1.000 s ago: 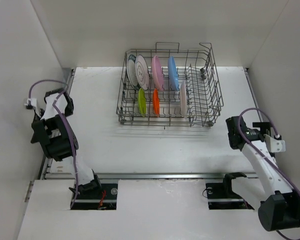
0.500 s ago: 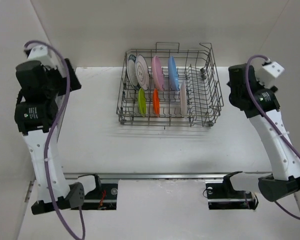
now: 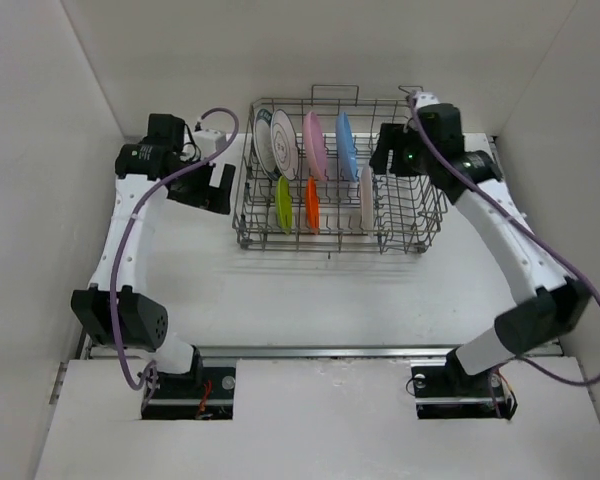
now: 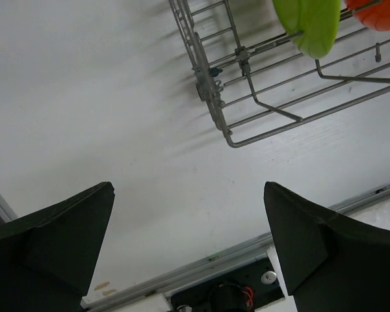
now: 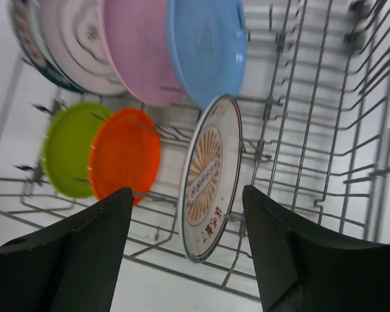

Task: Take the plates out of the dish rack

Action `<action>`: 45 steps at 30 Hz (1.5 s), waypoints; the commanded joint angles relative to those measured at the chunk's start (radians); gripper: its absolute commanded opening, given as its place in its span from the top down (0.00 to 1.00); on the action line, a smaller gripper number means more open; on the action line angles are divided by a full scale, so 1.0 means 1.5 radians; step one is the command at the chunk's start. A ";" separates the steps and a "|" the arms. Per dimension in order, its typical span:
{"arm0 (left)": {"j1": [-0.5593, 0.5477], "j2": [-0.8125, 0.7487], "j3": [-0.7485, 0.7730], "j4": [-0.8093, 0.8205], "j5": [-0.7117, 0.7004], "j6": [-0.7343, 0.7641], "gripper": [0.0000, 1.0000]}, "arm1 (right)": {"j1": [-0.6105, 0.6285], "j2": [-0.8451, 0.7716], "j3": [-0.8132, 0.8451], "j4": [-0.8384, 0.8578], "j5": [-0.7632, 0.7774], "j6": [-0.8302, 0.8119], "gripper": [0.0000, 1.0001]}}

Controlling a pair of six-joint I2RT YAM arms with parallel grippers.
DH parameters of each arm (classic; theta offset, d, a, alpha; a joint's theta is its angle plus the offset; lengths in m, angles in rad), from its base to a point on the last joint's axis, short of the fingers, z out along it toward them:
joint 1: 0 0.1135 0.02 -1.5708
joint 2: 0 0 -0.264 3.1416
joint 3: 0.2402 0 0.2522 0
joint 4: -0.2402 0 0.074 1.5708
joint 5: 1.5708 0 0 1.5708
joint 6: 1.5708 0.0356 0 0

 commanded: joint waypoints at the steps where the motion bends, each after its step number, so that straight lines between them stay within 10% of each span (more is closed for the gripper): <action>1: -0.033 -0.020 0.018 0.050 -0.019 -0.005 0.00 | 0.007 0.072 0.007 -0.027 -0.050 -0.033 0.26; 8: -0.065 0.096 0.055 0.050 -0.063 -0.059 0.00 | 0.019 0.162 0.007 -0.021 -0.030 -0.019 0.42; 15: -0.065 0.145 0.061 0.050 -0.077 -0.095 0.02 | 0.039 0.170 0.060 -0.048 -0.001 -0.026 1.00; 29: -0.065 0.102 0.071 0.057 -0.083 -0.097 0.01 | 0.168 0.044 0.271 -0.062 0.197 -0.052 1.00; 37: -0.071 0.089 0.093 0.057 -0.083 -0.103 0.01 | 0.409 -0.049 0.117 -0.164 0.253 -0.093 1.00; 45: -0.071 0.075 0.129 0.021 -0.076 -0.088 0.01 | 0.722 0.157 0.039 -0.422 0.321 0.090 1.00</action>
